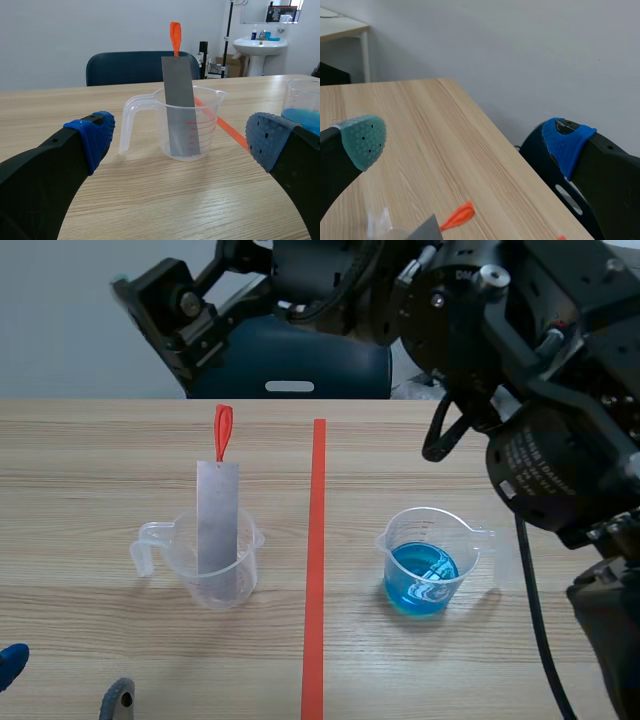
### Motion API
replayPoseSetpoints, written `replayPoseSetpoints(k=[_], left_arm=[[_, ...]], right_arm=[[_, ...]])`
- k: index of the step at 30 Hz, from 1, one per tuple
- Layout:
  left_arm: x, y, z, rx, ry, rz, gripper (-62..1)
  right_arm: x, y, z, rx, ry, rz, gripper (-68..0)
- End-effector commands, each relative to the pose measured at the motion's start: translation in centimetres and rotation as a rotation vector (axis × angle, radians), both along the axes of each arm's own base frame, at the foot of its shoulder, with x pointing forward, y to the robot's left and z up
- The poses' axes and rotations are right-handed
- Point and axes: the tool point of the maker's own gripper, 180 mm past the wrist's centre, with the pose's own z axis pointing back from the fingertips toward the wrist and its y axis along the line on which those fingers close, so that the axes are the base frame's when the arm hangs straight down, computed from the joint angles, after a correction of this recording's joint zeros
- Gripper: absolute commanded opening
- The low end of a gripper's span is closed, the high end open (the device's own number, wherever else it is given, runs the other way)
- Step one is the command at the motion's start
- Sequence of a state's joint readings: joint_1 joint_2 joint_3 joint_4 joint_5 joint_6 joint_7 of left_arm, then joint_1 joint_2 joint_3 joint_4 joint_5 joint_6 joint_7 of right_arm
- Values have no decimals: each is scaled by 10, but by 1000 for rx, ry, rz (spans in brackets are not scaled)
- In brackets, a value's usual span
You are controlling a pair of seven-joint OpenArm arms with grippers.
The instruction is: Do the redox reaction experiment. return to the home posture
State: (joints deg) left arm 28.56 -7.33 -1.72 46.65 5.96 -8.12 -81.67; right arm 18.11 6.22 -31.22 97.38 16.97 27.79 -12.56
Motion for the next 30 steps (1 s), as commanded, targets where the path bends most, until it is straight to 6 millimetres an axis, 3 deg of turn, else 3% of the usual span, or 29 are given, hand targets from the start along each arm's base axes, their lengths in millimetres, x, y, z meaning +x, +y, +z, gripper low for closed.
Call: replayPoseSetpoints(k=[1, 12, 19, 25, 30], left_arm=[[1, 6, 7, 13, -29, -3, -58], [-20, 42, 14, 149, -6, -124, -58], [13, 69, 51, 197, -48, -115, -58], [53, 41, 82, 281, 4, -189, -58], [63, 5, 117, 306, -8, -245, -58]], right_arm=[[8, -14, 5, 25, -22, -37, 4], [17, -104, -5, 61, -72, -215, 4], [-6, -151, -16, 74, -58, -335, 4], [-35, -181, -4, 52, -98, -413, 4], [-57, -198, 0, 48, -121, -449, 4]])
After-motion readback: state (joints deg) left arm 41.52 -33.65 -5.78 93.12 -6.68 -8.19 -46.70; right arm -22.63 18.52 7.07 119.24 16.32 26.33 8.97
